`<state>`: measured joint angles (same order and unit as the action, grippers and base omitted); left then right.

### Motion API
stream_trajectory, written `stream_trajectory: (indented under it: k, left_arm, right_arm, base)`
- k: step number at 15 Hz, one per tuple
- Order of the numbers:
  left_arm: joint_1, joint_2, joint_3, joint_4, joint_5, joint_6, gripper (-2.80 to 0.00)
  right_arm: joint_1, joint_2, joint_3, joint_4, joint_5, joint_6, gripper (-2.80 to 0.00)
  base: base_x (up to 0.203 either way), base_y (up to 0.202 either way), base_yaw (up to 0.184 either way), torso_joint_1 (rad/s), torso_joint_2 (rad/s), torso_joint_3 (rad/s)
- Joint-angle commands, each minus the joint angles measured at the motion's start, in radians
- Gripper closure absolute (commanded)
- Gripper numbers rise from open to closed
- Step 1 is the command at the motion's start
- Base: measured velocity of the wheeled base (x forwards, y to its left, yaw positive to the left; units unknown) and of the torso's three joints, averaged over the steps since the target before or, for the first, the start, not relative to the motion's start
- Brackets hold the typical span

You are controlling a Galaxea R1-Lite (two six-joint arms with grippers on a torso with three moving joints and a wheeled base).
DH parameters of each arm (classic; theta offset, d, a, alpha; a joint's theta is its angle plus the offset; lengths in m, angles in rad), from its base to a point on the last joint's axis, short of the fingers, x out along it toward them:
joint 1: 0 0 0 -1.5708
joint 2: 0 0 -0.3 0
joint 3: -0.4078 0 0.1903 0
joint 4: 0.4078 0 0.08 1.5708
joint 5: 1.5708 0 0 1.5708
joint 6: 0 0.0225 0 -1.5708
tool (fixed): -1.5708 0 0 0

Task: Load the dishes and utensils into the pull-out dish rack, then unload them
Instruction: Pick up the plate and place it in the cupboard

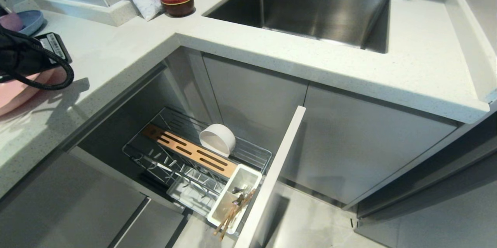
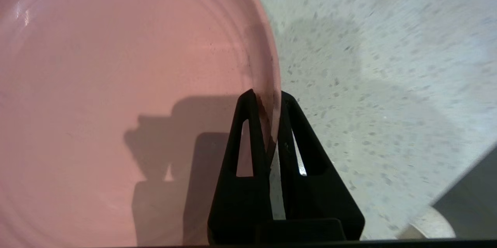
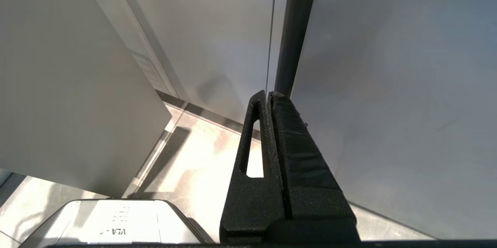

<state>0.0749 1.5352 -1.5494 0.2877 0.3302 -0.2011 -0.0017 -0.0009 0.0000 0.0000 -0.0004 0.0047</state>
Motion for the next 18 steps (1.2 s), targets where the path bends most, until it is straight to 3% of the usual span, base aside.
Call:
stream_trajectory:
  k: [1, 6, 10, 18]
  left_arm:
    - [0.0, -0.093, -0.001, 0.001, 0.005, 0.0, 0.0]
    - [-0.045, -0.24, 0.021, -0.006, 0.072, 0.002, 0.0]
    - [-0.106, -0.357, 0.025, -0.002, 0.085, 0.005, 0.0]
    - [-0.424, -0.507, 0.121, -0.035, 0.048, -0.034, 0.0]
  right_arm:
    - [0.0, -0.004, 0.002, 0.0, 0.0, 0.0, 0.0]
    - [0.0, -0.004, 0.002, 0.0, 0.0, 0.0, 0.0]
    - [0.0, -0.004, 0.002, 0.0, 0.0, 0.0, 0.0]
    - [0.0, -0.004, 0.002, 0.0, 0.0, 0.0, 0.0]
  base:
    - [0.0, 0.0, 0.0, 0.0, 0.0, 0.0]
    - [0.0, 0.0, 0.0, 0.0, 0.0, 0.0]
    - [0.0, 0.0, 0.0, 0.0, 0.0, 0.0]
    - [0.0, 0.0, 0.0, 0.0, 0.0, 0.0]
